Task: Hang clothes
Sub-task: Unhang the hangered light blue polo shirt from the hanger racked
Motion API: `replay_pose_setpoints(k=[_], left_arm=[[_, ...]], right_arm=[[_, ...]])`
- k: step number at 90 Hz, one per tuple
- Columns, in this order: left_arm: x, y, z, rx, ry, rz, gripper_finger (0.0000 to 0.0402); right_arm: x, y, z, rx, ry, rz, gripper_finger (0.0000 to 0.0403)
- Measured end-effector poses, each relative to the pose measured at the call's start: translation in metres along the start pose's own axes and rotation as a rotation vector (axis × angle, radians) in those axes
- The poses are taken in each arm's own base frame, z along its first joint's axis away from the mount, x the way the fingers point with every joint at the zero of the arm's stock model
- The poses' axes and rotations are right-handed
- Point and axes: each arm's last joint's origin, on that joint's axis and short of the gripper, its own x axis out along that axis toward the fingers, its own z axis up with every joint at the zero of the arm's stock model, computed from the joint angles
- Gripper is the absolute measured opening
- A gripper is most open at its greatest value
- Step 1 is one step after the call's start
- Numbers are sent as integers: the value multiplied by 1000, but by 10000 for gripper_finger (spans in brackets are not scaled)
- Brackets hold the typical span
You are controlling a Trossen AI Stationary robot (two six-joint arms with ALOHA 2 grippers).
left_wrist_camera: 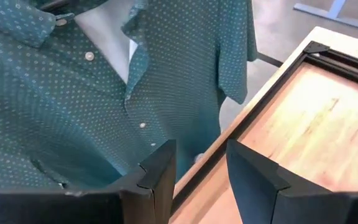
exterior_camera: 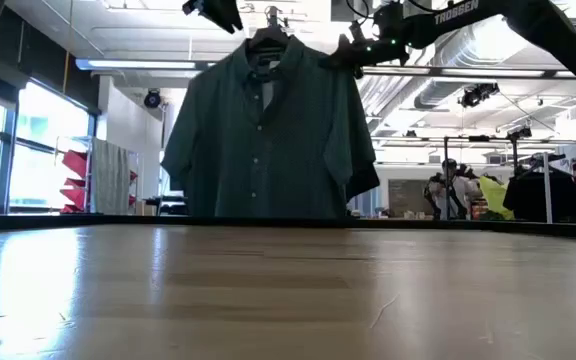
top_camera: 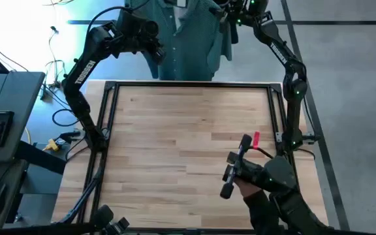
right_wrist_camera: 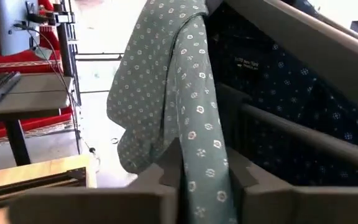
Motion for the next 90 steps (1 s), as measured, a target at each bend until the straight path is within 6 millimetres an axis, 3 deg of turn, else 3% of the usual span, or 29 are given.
replay_pose_setpoints(k=[30,54,76,90], left_arm=[[-2,5,0,40,13,176,115],[-23,14,5,77,-59,351,115],[-42,20,20,118,-222,409,115],[-44,21,26,176,-268,428,115]], right_arm=[[-1,1,11,23,-99,57,23],[-4,4,18,78,-137,171,23],[-26,31,55,44,-174,348,22],[-35,46,68,72,-150,360,22]])
